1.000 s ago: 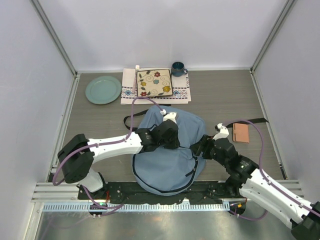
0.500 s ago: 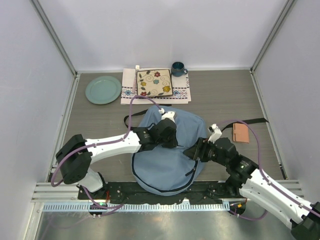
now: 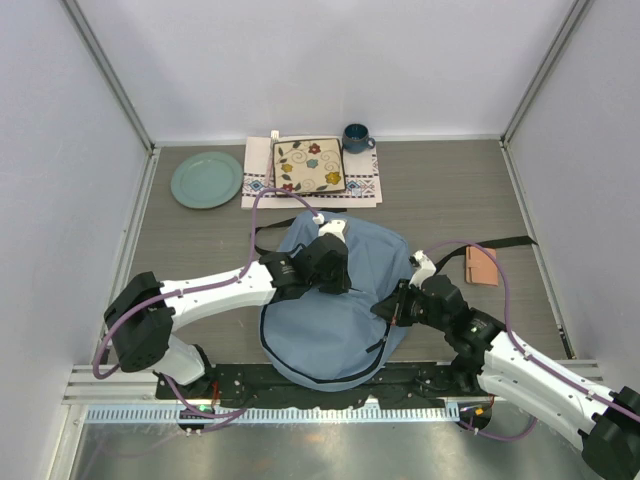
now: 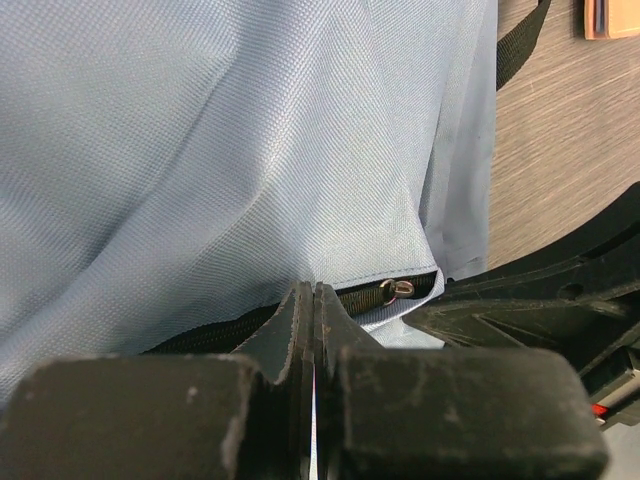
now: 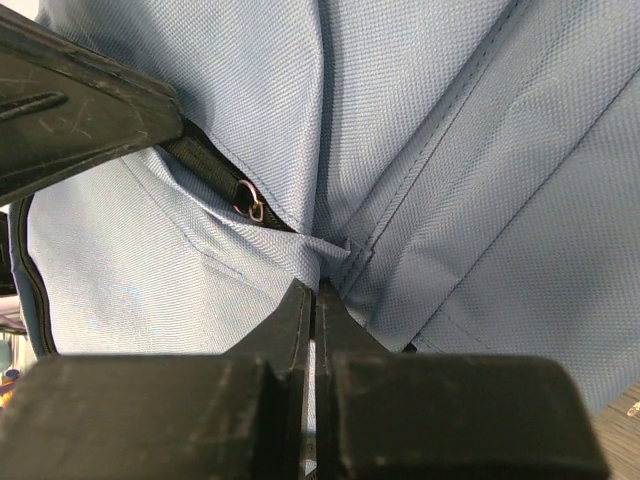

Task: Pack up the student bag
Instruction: Unzip the student bag at the center of the board.

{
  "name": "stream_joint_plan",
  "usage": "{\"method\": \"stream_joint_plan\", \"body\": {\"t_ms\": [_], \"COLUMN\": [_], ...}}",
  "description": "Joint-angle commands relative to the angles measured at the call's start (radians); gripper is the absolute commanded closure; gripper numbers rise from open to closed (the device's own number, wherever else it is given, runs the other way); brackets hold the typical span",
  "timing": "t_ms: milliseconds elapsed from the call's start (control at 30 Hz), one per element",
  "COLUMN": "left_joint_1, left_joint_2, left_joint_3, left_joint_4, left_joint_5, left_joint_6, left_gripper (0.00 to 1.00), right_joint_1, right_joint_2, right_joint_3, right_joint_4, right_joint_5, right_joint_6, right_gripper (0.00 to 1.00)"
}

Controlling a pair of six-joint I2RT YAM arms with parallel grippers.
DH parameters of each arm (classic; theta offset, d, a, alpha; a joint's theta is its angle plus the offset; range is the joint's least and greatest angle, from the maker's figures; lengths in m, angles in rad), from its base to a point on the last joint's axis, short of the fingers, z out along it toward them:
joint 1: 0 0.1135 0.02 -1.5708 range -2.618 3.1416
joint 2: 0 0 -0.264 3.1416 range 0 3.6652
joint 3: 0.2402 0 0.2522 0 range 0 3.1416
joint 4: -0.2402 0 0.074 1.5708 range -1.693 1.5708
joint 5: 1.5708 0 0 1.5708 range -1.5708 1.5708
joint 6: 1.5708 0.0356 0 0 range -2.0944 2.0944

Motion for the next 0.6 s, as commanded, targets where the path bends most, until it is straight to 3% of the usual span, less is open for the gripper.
{"method": "stream_joint_plan", "body": {"t_ms": [0,367,567], "left_joint_1": [0.026,0.089,0.103], "left_joint_2": [-0.061,-0.15,-0.119], "left_joint_3": [0.008,-0.024,-0.017], "left_joint_4": [-0.05,-0.096,-0.047], "left_joint_5": [-0.034,-0.042,0.079], "left_joint_6": [0.037,0.078,0.081], "left_gripper": [1.0,1.0,1.0], "right_joint_1": [0.005,0.004,0.005], "right_joint_2": [-0.016,0.008,0.025], "right_joint_3": [-0.002,-0.018,-0.017], "right_joint_4": [0.033,0.048,0.071], "right_joint_5": [0.042,0.071,0.047], "right_joint_6": [-0.003,0.011,-0.003], "right_gripper": [0.99,0.99,0.99]}}
